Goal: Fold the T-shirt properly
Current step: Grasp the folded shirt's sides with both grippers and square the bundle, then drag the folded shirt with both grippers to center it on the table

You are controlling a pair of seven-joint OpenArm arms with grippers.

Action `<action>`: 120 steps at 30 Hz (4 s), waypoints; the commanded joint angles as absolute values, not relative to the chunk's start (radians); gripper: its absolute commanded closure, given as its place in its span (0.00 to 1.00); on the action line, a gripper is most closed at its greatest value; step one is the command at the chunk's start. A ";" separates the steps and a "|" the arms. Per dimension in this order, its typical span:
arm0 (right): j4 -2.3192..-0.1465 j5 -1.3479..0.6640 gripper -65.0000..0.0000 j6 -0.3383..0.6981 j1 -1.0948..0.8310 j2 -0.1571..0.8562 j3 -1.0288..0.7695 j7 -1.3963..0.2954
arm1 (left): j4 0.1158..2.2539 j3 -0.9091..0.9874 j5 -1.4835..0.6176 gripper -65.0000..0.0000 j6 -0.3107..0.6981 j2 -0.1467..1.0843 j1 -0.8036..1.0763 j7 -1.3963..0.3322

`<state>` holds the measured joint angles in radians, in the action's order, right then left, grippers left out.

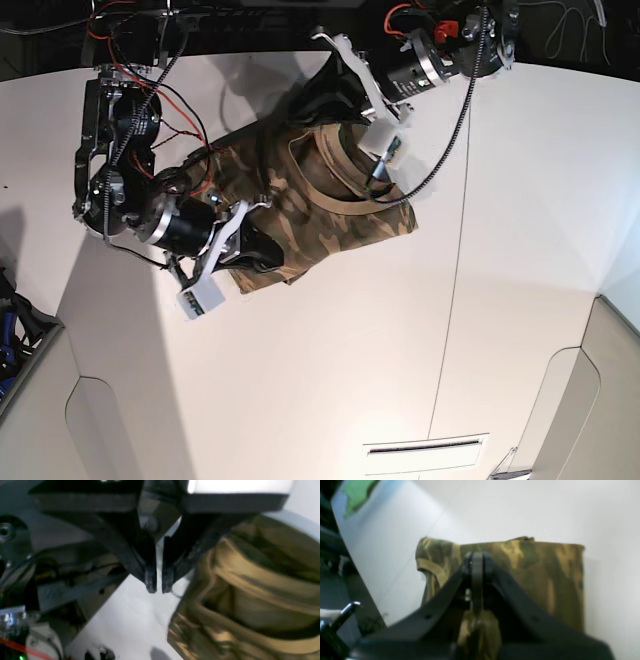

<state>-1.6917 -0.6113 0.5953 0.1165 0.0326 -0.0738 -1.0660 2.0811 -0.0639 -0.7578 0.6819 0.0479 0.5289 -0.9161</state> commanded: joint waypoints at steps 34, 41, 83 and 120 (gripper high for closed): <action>-1.271 -0.451 1.00 0.587 0.390 0.055 -0.009 -0.804 | 1.940 0.073 -0.757 0.93 0.694 0.103 0.378 -0.925; -1.269 -0.439 1.00 0.588 0.390 0.055 -0.009 -0.781 | 2.041 0.037 -0.754 0.93 0.698 0.102 0.451 -0.924; -1.059 -0.603 1.00 0.591 0.358 0.181 -0.009 -0.888 | 1.771 0.151 -0.511 0.93 0.613 0.121 0.278 -0.807; -1.451 -0.816 1.00 0.600 -0.115 0.063 -0.018 -1.000 | 1.550 0.045 -0.459 0.93 0.560 0.152 0.000 -0.780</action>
